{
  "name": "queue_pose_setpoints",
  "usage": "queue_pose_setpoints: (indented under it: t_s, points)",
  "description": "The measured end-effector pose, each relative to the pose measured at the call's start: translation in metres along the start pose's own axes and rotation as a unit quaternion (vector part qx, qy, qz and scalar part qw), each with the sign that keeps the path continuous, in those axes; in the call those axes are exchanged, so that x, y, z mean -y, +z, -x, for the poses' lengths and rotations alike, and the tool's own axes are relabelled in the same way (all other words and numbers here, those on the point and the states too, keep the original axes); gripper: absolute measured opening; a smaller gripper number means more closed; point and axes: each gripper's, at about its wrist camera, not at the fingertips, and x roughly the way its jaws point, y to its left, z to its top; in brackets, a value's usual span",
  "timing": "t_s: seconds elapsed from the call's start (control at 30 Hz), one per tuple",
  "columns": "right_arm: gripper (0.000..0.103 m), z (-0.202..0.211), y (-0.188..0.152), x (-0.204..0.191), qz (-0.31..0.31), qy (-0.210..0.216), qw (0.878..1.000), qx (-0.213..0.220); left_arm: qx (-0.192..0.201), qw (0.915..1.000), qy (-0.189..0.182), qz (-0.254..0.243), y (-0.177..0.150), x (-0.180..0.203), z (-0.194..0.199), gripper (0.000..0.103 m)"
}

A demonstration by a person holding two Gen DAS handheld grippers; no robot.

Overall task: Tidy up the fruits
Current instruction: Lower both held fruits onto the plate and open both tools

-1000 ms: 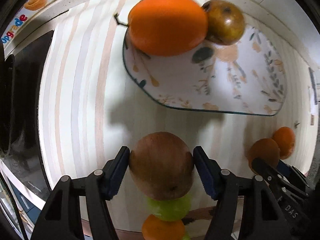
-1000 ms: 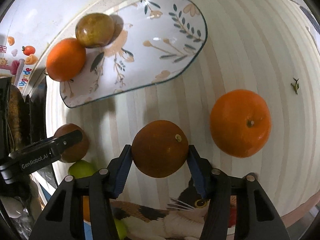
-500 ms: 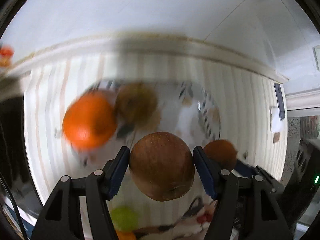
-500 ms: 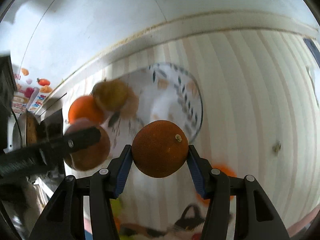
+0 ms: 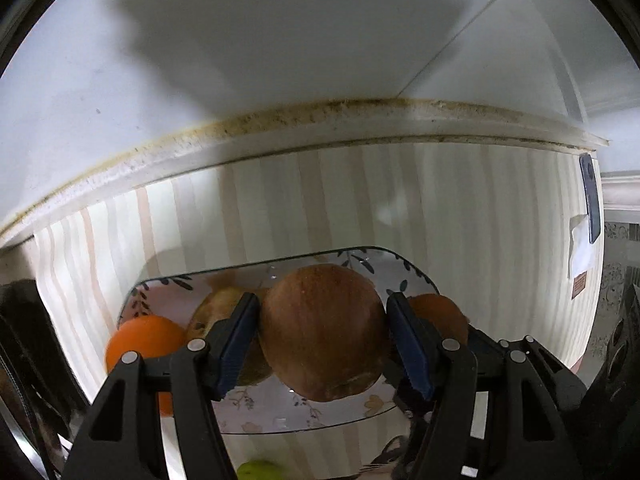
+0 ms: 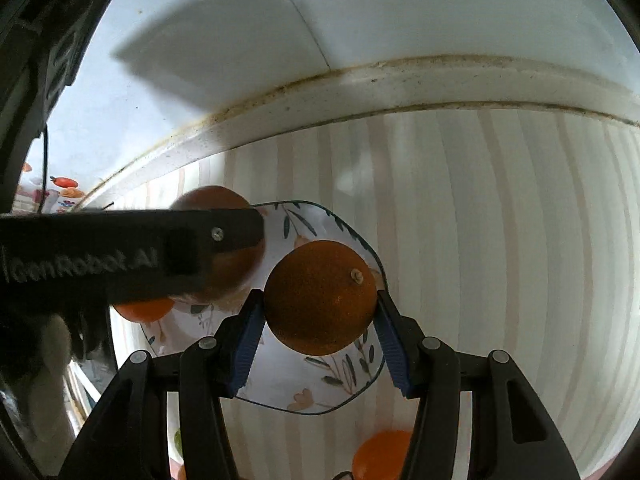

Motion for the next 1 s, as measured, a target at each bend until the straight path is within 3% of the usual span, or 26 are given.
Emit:
queue_pose_setpoints:
  t_s: [0.23,0.5,0.53,0.6,0.63,0.8,1.0]
  points:
    - [0.058,-0.012,0.001,0.016,-0.008,0.034,0.999,0.010,0.011,0.9998,0.013,0.006,0.002,0.001,-0.009,0.064]
    - [0.059,-0.012,0.001,0.012,-0.013,0.031,0.999,-0.006,0.007,0.9997,0.017,0.018,0.006,0.012,-0.012,0.064]
    - [0.062,-0.009,0.001,0.014,-0.020,0.033,0.999,-0.005,0.013,0.9996,0.017,0.018,0.005,0.012,-0.008,0.065]
    - [0.098,0.002,-0.001,0.017,-0.038,0.035,0.999,0.011,0.032,0.9992,0.017,0.013,0.004,0.010,0.006,0.080]
    - [0.103,0.008,-0.003,0.017,-0.042,0.029,0.998,0.023,0.038,0.9991,0.018,0.010,0.002,0.009,0.013,0.089]
    - [0.103,0.036,-0.016,0.016,-0.050,-0.013,0.997,0.049,0.080,0.9966,0.021,0.005,-0.017,0.002,0.049,0.089]
    - [0.103,0.054,-0.046,-0.003,-0.025,-0.075,0.996,0.041,0.132,0.9902,0.045,0.010,-0.074,-0.014,0.074,0.089]
